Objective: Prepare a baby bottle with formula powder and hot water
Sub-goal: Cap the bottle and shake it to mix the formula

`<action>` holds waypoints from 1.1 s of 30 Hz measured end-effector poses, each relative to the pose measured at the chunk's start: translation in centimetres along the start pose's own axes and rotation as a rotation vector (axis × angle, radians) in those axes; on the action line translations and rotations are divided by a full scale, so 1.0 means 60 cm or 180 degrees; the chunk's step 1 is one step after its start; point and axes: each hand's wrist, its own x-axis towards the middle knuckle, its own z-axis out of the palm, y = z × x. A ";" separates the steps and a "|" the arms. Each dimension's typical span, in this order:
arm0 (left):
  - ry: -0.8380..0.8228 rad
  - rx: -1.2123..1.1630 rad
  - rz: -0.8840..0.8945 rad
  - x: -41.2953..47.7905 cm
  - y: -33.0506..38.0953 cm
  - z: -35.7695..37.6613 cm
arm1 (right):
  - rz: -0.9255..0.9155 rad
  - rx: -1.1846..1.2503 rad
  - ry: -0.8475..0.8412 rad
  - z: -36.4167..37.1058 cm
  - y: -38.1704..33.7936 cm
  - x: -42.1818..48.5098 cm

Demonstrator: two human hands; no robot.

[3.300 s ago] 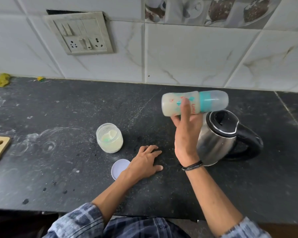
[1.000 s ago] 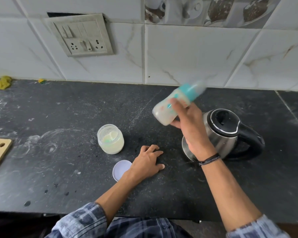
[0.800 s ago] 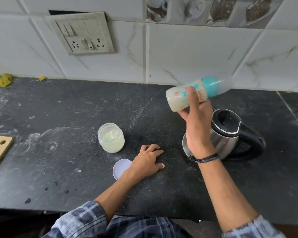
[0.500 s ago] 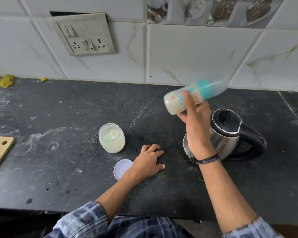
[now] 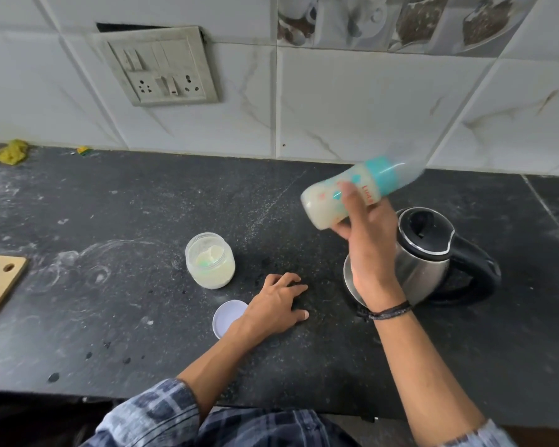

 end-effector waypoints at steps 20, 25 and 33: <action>0.0055 0.0059 -0.0019 0.001 0.002 0.007 | 0.0006 -0.0030 0.0218 0.021 0.020 -0.005; 0.0004 0.0103 -0.0012 0.003 -0.005 0.003 | 0.0080 -0.0448 -0.0043 0.008 0.039 -0.016; 0.0111 0.0173 0.0021 0.000 -0.004 0.007 | -0.0006 -0.0350 0.0024 0.002 0.041 -0.012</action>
